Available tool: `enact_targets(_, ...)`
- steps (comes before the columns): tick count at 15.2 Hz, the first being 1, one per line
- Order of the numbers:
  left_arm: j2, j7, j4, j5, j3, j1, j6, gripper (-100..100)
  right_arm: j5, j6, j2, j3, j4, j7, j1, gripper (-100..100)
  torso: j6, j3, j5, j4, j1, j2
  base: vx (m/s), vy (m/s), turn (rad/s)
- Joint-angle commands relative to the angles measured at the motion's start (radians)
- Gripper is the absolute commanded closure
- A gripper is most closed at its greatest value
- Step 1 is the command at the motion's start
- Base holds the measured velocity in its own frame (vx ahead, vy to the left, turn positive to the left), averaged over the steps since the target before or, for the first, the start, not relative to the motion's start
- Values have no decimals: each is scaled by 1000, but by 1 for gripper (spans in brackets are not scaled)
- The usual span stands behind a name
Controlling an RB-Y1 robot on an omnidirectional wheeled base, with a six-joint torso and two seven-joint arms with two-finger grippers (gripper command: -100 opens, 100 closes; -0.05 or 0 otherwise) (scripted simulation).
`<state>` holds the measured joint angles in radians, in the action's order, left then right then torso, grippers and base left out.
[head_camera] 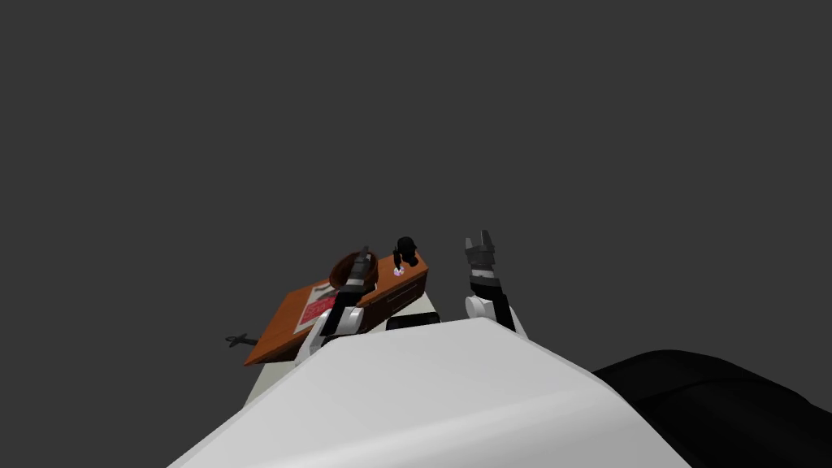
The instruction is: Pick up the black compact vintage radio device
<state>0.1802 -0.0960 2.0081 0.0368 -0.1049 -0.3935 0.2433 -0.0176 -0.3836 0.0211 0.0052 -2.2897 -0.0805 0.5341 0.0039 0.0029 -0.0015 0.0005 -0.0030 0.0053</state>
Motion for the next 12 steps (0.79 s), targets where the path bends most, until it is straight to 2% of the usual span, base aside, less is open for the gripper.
enact_targets(1,13,-4,-50,9,-14,34,-38,-100,0,0,0,0,0,0,0,0,0,0,0,0,0,0,-20,30,-175)
enact_targets(2,13,-4,-68,9,-14,34,-38,-100,0,0,0,0,0,0,0,0,0,0,0,0,0,0,-15,34,-150)
enact_targets(3,26,-4,-101,13,-22,63,-69,-100,0,0,0,0,0,0,0,0,0,0,0,0,0,0,-14,35,-200)
enact_targets(4,26,-4,-114,13,-22,63,-69,-100,0,0,0,0,0,0,0,0,0,0,0,0,1,-1,-15,36,-173)
enact_targets(5,39,-4,-144,18,-30,93,-101,-100,0,0,0,0,0,0,0,0,0,0,0,0,1,0,-20,38,-208)
enact_targets(6,39,-4,-163,18,-30,93,-101,-100,0,0,0,0,0,0,0,0,0,0,0,0,1,0,-20,35,-167)
enact_targets(7,51,-4,-186,23,-39,125,-135,-100,0,0,0,0,0,0,0,0,0,0,0,0,1,0,-23,31,-204)
enact_targets(9,51,-4,-214,23,-39,125,-135,-100,0,0,0,0,0,0,0,0,0,0,0,0,0,0,-19,30,-108)
enact_targets(10,63,-4,-238,28,-48,157,-170,-100,0,0,0,0,0,0,0,0,0,0,0,0,0,0,-14,20,-158)
enact_targets(12,63,-4,-267,28,-48,157,-170,-100,0,0,0,0,0,0,0,0,1,0,0,0,-1,-1,-11,18,-138)
